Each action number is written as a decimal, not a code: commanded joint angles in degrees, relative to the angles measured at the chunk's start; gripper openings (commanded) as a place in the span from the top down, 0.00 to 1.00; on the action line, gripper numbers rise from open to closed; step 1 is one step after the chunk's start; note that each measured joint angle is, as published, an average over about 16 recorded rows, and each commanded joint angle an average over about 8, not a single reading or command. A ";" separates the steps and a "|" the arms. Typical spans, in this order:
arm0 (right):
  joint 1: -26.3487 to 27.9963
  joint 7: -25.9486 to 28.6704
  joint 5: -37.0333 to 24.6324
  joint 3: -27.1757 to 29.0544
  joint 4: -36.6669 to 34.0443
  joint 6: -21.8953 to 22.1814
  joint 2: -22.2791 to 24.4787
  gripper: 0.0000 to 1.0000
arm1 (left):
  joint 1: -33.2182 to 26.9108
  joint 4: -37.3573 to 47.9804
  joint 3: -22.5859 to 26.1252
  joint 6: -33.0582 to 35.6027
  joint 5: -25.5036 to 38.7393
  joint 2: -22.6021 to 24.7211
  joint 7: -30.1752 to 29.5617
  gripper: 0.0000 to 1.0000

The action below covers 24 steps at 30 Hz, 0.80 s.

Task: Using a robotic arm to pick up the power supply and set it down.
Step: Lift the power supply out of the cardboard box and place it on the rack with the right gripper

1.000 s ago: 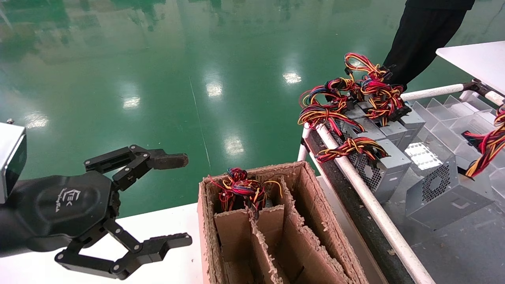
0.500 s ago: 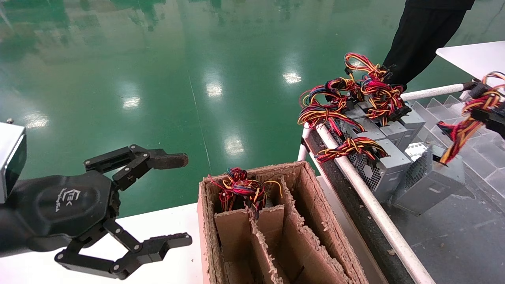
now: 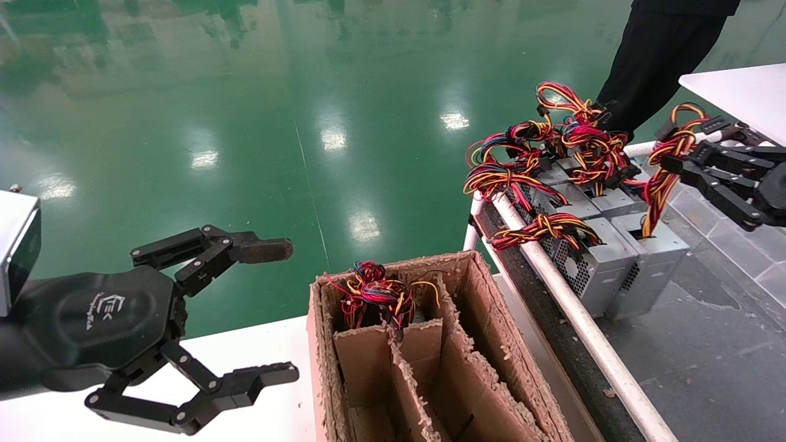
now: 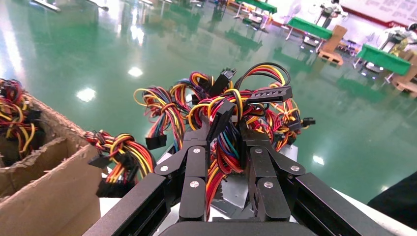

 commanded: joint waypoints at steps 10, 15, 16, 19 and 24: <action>4.17 -2.53 -2.60 -1.74 -5.92 0.27 -3.63 0.75 | 0.00 0.00 0.00 0.00 0.00 0.00 0.00 0.00; 5.17 -3.45 -3.23 -2.12 -8.13 0.74 -4.42 0.13 | 0.00 0.00 0.00 0.00 0.00 0.00 0.00 0.00; 5.35 -3.59 -3.30 -2.17 -8.51 0.73 -4.54 0.02 | 0.00 0.00 0.00 0.00 0.00 0.00 0.00 0.00; 5.87 -3.97 -3.43 -2.25 -9.48 0.65 -4.81 0.00 | 0.00 0.00 0.00 0.00 0.00 0.00 0.00 0.00; 6.66 -4.60 -3.91 -2.58 -10.52 0.40 -5.17 0.00 | 0.00 0.00 0.00 0.00 0.00 0.00 0.00 0.00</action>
